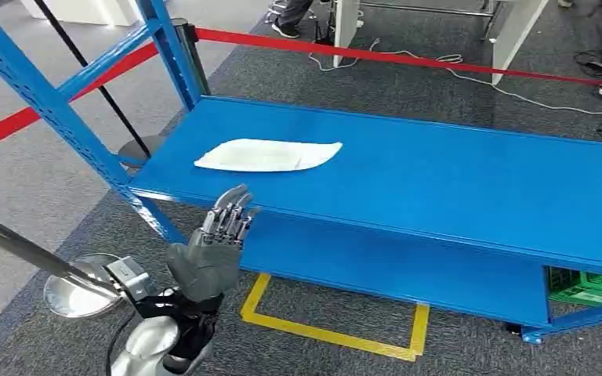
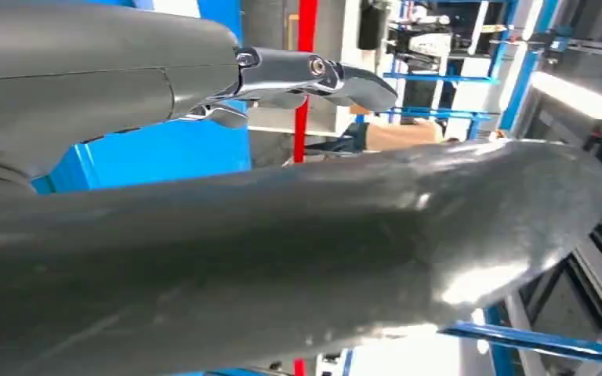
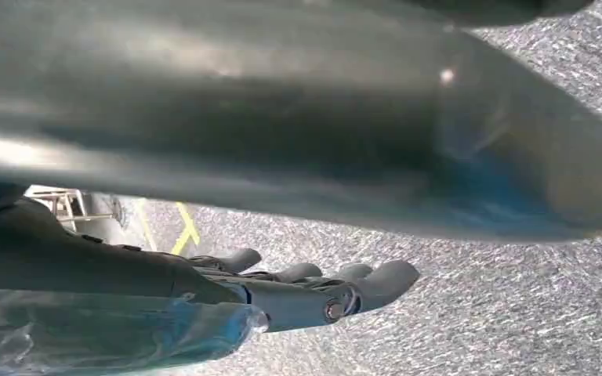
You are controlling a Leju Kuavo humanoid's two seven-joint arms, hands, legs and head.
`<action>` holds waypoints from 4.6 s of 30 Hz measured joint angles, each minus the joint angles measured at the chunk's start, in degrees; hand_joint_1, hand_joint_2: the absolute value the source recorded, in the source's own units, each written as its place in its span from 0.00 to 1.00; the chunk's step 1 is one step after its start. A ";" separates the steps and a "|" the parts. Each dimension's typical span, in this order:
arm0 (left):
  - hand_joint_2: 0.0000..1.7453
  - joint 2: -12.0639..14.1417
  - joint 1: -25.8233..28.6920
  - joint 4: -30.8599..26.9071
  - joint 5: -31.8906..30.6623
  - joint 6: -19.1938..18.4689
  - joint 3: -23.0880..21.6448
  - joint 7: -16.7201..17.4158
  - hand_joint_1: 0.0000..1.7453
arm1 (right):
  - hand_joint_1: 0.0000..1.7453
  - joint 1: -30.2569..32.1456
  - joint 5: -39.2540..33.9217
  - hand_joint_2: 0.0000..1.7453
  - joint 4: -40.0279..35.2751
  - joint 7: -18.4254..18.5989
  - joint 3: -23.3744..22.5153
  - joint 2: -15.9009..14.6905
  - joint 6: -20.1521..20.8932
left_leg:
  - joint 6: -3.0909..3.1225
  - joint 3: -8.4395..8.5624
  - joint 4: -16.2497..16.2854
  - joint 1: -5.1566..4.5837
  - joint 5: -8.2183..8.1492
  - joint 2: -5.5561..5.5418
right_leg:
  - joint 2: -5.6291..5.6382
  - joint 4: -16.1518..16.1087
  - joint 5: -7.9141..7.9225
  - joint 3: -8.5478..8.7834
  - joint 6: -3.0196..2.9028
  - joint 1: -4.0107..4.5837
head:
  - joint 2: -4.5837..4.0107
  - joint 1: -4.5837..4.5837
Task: Take the parts from the cabinet and place them on the table.
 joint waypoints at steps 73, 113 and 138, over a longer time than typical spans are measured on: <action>0.00 -0.61 -0.60 -0.48 2.99 -2.43 -0.17 -1.18 0.00 | 0.00 -0.34 -2.12 0.00 0.02 15.00 -6.03 -0.17 7.78 | 2.93 1.62 -6.69 -0.22 2.89 0.06 | -0.32 16.59 -9.98 -5.82 2.96 0.07 | 0.00 -0.07; 0.00 -0.55 0.13 -0.55 2.73 -1.84 1.46 -2.47 0.00 | 0.00 0.43 -0.92 1.00 -0.33 12.20 -10.56 -1.20 14.86 | 1.01 3.33 -7.21 -0.34 2.23 -0.25 | 0.09 -1.31 -0.75 2.43 0.74 0.45 | 0.00 0.33; 0.00 -0.50 0.48 -0.70 2.21 -2.03 1.64 -2.58 0.00 | 0.00 0.53 0.07 1.00 -0.33 10.43 -10.10 -1.22 14.84 | 1.87 3.15 -7.43 -0.61 2.46 -0.11 | -0.11 -2.51 -0.29 2.92 1.45 0.51 | 0.00 0.15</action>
